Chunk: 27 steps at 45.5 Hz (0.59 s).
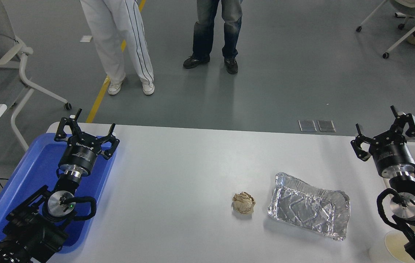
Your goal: Pick up paper cup place in dustbin
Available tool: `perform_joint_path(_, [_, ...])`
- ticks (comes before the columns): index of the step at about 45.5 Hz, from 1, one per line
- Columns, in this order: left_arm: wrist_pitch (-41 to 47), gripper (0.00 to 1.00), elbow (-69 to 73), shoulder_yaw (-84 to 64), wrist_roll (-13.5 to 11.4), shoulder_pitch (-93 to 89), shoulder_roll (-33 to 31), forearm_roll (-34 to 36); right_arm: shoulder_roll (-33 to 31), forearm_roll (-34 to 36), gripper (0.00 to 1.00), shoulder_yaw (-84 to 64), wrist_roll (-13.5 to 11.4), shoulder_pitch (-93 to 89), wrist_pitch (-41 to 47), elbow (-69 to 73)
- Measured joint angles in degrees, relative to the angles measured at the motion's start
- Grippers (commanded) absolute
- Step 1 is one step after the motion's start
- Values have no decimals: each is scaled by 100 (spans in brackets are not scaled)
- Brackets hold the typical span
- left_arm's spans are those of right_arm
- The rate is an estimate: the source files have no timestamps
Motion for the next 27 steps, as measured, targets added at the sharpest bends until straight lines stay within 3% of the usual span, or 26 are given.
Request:
perform_joint_path(10, [-1,100,0,-2,0,0,1,0,-867,41,100,-1454,1,320,30,30])
perform_joint_path(27, [-2,100,0,5,0,0,0,5,-1577,17,100,-3287,-9,878,-95,35])
